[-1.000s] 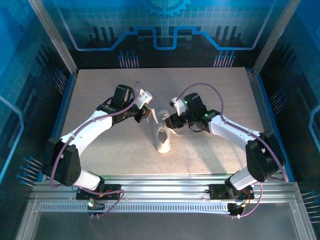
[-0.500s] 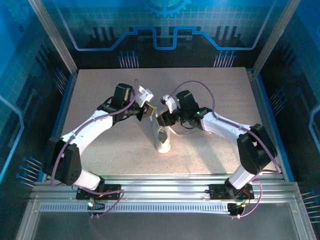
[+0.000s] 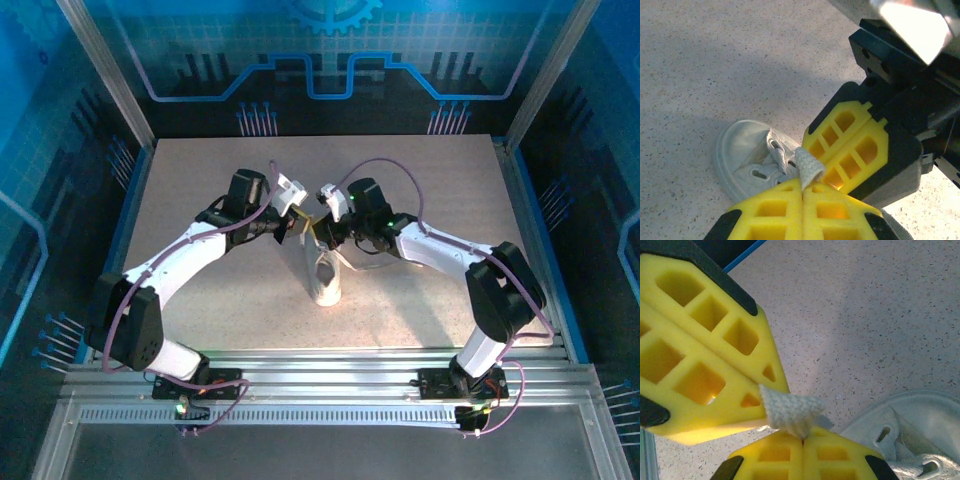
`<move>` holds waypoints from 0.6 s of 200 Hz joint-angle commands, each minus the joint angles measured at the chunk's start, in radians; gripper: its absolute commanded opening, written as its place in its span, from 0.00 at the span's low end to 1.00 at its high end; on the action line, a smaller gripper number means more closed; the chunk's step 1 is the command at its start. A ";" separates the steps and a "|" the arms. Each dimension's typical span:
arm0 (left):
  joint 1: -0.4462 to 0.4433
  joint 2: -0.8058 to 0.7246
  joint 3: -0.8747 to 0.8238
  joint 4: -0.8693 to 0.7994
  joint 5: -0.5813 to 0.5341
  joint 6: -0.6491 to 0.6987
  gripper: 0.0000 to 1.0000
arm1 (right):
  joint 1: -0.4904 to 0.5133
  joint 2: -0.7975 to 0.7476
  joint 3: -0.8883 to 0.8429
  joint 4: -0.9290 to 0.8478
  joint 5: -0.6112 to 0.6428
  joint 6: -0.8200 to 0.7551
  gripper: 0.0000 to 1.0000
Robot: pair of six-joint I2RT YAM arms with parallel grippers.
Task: Tie the shoes
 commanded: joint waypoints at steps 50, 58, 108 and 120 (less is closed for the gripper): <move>0.034 -0.050 -0.076 0.001 0.008 0.025 0.42 | 0.013 -0.056 -0.035 0.035 0.027 -0.010 0.00; 0.043 -0.065 -0.090 0.016 0.013 0.025 0.43 | 0.014 -0.057 -0.036 0.036 0.024 -0.012 0.00; 0.049 -0.073 -0.140 0.124 0.088 0.038 0.43 | 0.012 -0.051 -0.026 0.030 0.010 -0.016 0.00; 0.049 -0.061 -0.146 0.150 0.096 0.042 0.43 | 0.012 -0.051 -0.025 0.027 0.004 -0.017 0.00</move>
